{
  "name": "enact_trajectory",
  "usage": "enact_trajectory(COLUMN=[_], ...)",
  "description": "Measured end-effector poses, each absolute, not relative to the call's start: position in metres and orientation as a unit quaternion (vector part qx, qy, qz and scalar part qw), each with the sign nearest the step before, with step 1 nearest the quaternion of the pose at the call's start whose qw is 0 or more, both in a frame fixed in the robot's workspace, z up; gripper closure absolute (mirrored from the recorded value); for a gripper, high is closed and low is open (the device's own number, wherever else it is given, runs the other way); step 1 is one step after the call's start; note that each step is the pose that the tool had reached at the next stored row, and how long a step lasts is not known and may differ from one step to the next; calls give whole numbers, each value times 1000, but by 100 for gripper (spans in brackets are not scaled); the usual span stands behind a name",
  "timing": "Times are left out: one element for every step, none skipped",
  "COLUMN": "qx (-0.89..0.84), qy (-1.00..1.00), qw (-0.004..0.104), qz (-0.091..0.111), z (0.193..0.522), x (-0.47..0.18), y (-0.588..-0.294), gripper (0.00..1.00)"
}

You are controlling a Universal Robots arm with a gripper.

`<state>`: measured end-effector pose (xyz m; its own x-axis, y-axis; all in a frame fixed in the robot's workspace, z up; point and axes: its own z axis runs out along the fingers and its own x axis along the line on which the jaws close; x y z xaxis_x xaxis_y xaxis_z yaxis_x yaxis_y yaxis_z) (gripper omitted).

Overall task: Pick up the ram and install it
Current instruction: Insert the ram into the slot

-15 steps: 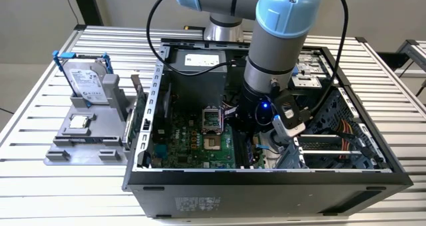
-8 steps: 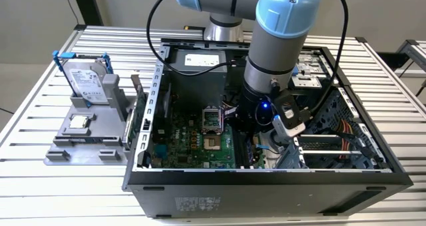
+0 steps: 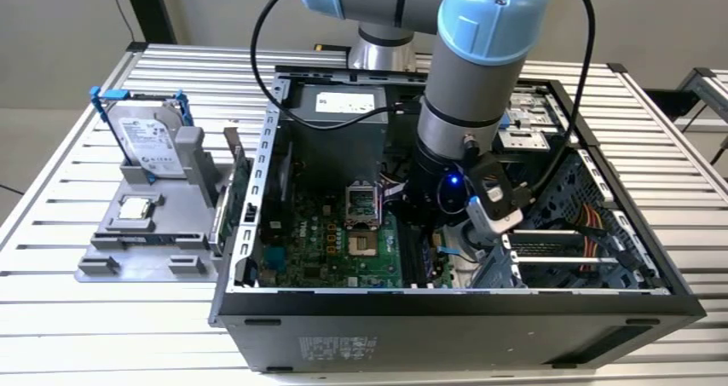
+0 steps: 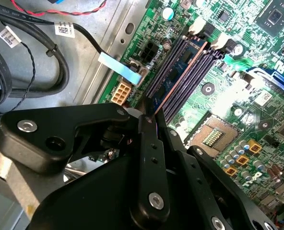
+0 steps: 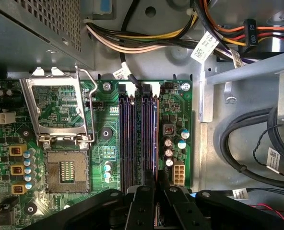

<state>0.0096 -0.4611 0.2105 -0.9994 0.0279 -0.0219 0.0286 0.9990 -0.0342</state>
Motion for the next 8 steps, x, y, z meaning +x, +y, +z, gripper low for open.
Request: enact_trajectory(qx=[13, 13, 12, 12, 12, 11, 11, 11], qy=[1000, 1000, 1000, 1000, 1000, 1000, 1000, 1000], qw=[11, 11, 11, 11, 11, 11, 11, 11], qz=[-17, -17, -17, -17, -17, -17, -17, -17], z=[210, 210, 210, 210, 210, 209, 209, 209], x=[10, 10, 10, 10, 10, 10, 10, 10], y=[-461, -461, -461, -461, -461, -461, -461, -461], gripper=[100, 100, 100, 100, 100, 100, 100, 100])
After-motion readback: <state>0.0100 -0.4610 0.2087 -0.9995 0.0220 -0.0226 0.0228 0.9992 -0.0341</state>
